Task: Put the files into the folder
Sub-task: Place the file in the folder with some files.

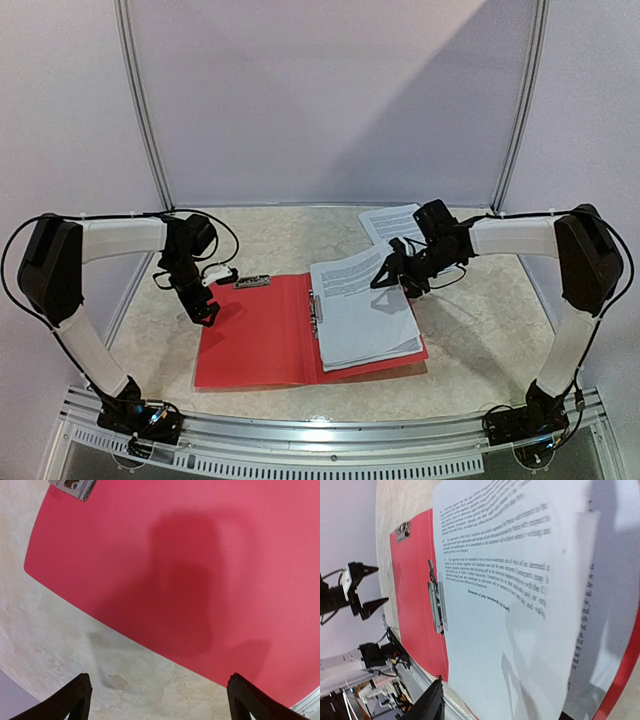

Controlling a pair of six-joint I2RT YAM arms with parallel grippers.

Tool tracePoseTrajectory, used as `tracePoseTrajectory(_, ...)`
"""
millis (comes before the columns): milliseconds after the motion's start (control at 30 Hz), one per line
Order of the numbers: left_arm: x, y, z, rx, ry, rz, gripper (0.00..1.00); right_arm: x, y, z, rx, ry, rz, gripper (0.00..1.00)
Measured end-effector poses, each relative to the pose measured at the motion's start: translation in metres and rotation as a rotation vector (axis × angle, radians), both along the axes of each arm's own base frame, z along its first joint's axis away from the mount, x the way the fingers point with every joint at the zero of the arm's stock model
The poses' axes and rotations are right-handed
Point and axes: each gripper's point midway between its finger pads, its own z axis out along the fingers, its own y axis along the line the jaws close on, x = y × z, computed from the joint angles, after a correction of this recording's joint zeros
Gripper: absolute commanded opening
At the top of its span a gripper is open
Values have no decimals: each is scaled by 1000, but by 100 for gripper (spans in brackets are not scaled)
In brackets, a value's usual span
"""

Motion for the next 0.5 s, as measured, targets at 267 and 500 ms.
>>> tracePoseTrajectory(267, 1, 0, 1, -1, -1, -3, 96, 13, -18, 39, -141, -111, -4, 79)
tracePoseTrajectory(500, 5, 0, 5, 5, -14, -14, 96, 24, -49, 78, -311, -257, -17, 80)
